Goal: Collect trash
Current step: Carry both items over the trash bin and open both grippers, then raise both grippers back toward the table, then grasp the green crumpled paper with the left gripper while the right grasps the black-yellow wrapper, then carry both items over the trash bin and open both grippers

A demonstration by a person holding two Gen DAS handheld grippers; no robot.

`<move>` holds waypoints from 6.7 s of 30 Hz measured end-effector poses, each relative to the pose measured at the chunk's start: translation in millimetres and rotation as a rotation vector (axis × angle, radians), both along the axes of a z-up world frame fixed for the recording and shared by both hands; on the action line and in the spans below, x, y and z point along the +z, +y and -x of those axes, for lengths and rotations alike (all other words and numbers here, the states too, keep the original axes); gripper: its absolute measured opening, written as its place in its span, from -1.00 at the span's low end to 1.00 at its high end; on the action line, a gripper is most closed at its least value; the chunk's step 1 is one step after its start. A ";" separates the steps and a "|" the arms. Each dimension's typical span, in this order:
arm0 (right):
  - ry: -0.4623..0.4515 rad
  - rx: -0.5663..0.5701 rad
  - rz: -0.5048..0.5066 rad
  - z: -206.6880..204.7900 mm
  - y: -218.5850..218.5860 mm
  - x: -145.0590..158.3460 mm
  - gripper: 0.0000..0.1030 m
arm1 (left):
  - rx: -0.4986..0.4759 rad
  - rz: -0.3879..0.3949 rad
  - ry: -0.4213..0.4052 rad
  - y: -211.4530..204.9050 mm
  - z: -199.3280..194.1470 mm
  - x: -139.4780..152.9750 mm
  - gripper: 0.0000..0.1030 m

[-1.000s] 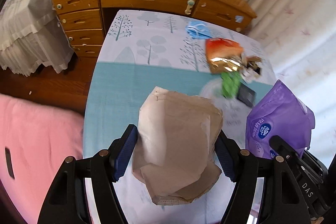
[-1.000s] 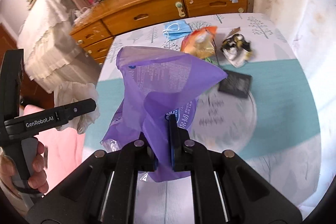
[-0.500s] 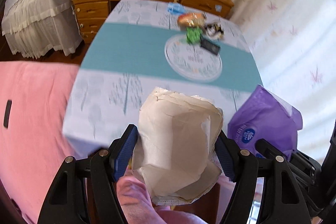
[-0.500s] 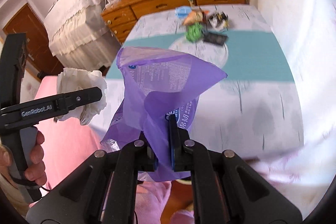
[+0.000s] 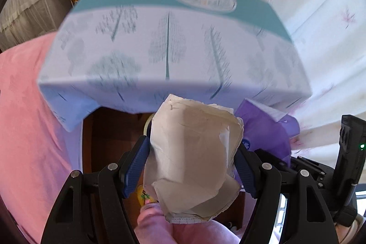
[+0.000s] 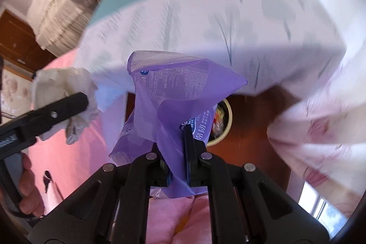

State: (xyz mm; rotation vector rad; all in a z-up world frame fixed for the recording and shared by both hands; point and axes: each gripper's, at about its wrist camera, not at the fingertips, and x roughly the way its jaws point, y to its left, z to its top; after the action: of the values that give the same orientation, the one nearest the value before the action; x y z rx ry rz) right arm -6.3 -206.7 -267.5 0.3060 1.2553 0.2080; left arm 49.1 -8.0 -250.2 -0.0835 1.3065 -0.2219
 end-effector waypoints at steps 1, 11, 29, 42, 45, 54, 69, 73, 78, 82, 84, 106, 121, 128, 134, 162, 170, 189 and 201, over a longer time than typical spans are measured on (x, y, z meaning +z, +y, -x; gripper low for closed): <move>0.014 -0.002 0.014 -1.6 3.6 -15.0 -0.89 | -0.003 -0.007 0.007 0.4 -0.9 -19.6 0.40; 0.081 -0.066 0.092 -1.6 15.6 -200.6 -0.89 | -0.005 0.001 0.083 3.5 -5.9 -232.0 0.41; 0.096 -0.017 0.079 -29.6 28.8 -367.1 0.21 | 0.011 -0.052 0.063 23.5 -30.4 -384.1 0.86; 0.088 -0.035 0.079 -45.6 18.9 -303.6 0.21 | 0.048 -0.035 0.011 39.3 -14.6 -282.6 0.86; 0.085 -0.046 0.079 -34.7 18.7 -265.5 0.21 | 0.032 -0.022 -0.005 39.5 -10.6 -238.2 0.86; 0.045 -0.080 0.079 -5.8 25.1 -117.5 0.21 | -0.048 -0.010 -0.095 38.7 -7.1 -78.3 0.86; -0.218 -0.160 0.122 2.8 65.2 148.4 0.21 | -0.206 -0.011 -0.306 45.6 -9.9 161.9 0.86; -0.299 -0.169 0.147 -5.7 72.3 200.8 0.21 | -0.213 0.006 -0.363 49.5 -24.5 209.5 0.86; -0.363 -0.170 0.181 -24.8 73.3 248.5 0.21 | -0.200 0.029 -0.408 48.4 -52.2 255.5 0.86; -0.398 -0.164 0.191 -52.8 67.3 280.0 0.21 | -0.199 0.026 -0.429 39.6 -85.3 274.3 0.86; -0.415 -0.159 0.204 -70.7 62.5 288.9 0.21 | -0.194 0.025 -0.432 33.9 -106.0 279.3 0.86; -0.289 -0.004 0.152 -466.4 -111.2 151.8 0.21 | 0.009 -0.056 -0.151 -109.7 -461.4 86.4 0.52; -0.138 0.036 0.013 -596.5 -133.8 29.3 0.24 | 0.129 -0.028 0.047 -123.0 -544.0 -53.0 -0.03; -0.107 0.063 0.019 -628.7 -107.2 2.1 0.38 | 0.164 0.007 0.046 -120.5 -546.2 -62.0 -0.18; -0.096 0.050 0.015 -641.1 -100.7 -18.2 0.27 | 0.195 0.013 0.030 -109.1 -537.8 -50.7 -0.20; -0.218 -0.060 0.023 -374.4 -72.4 103.9 0.04 | 0.020 0.010 -0.168 -34.7 -288.7 100.8 -0.21; -0.301 -0.111 0.038 -229.6 -14.4 147.5 0.04 | -0.088 0.013 -0.243 11.5 -172.2 133.9 -0.21; -0.068 -0.129 0.077 -7.5 64.6 71.5 0.05 | -0.215 0.009 -0.075 27.7 -11.0 40.7 -0.20; 0.113 -0.082 0.072 -1.2 33.6 -137.0 0.06 | -0.101 0.011 0.077 21.8 9.1 -173.5 -0.20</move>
State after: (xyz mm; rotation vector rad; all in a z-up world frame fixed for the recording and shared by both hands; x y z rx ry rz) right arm -5.2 -173.0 -404.6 0.3104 1.3558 0.0759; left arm 40.1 13.8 -423.7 -0.0357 1.3876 -0.3141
